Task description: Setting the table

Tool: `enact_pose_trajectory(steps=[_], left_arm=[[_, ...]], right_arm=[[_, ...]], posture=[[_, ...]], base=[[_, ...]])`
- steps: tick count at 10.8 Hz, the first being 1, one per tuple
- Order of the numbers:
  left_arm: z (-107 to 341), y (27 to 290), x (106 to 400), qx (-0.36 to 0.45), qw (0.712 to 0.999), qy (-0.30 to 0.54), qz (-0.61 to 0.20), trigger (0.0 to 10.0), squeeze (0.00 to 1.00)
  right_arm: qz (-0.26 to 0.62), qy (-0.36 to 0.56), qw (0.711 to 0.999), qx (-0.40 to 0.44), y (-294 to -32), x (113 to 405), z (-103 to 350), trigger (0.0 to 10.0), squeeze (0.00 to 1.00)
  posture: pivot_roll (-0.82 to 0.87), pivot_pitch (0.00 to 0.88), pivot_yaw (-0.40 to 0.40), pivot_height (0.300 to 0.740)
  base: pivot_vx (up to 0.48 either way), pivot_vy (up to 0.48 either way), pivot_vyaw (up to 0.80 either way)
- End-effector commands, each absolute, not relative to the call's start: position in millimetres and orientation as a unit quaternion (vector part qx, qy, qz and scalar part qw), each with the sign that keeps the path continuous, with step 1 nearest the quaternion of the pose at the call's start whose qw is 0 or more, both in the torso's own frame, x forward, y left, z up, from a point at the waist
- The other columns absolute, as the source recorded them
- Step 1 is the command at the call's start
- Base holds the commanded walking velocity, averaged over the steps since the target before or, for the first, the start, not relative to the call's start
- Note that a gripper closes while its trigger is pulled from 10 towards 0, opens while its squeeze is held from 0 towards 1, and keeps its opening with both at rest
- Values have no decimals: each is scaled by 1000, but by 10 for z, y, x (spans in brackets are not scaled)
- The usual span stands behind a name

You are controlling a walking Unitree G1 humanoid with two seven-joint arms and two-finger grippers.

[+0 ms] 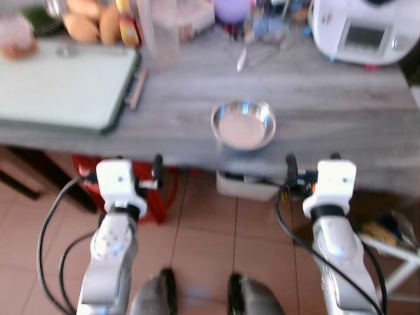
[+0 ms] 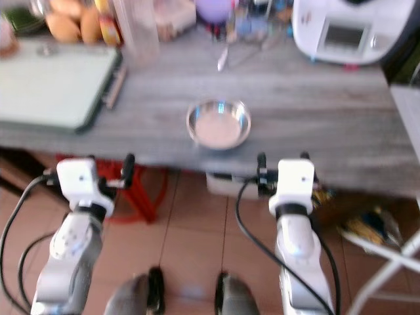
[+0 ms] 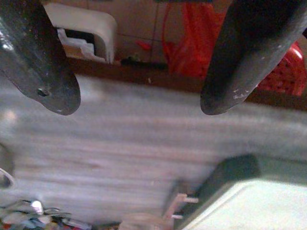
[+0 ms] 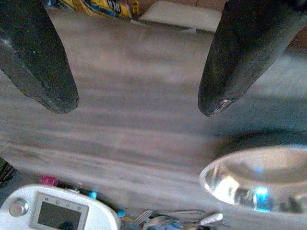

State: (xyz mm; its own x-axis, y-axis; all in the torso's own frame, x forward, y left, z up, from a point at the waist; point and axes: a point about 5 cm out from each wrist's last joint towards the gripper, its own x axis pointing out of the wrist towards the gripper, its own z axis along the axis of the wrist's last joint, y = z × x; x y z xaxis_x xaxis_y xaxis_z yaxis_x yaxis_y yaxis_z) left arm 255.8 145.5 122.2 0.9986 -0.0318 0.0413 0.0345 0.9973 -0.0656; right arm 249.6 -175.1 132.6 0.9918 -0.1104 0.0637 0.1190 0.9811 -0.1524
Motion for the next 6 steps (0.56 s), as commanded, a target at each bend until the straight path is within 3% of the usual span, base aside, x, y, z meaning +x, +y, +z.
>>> enact_pose_trajectory(steps=[1, 5, 6], left_arm=[[1191, 1472, 2545, -37, 999, -10, -12, 10000, 0], [1229, 1452, 2581, -35, 999, -15, -15, 10000, 0], [1193, 1456, 2567, -37, 999, -7, -14, 10000, 0]], right_arm=[[-72, -13, 995, -69, -1815, 2495, 1293, 10000, 0], [-104, -1, 992, -71, -1857, 2513, 1275, 10000, 0], [-100, -3, 993, -61, -1863, 2513, 1276, 10000, 0]], posture=[[-40, 199, -15, 740], [-49, 206, -11, 740], [-50, 206, -11, 740]], base=[[-322, 0, 0], [-308, 0, 0], [0, 0, 0]])
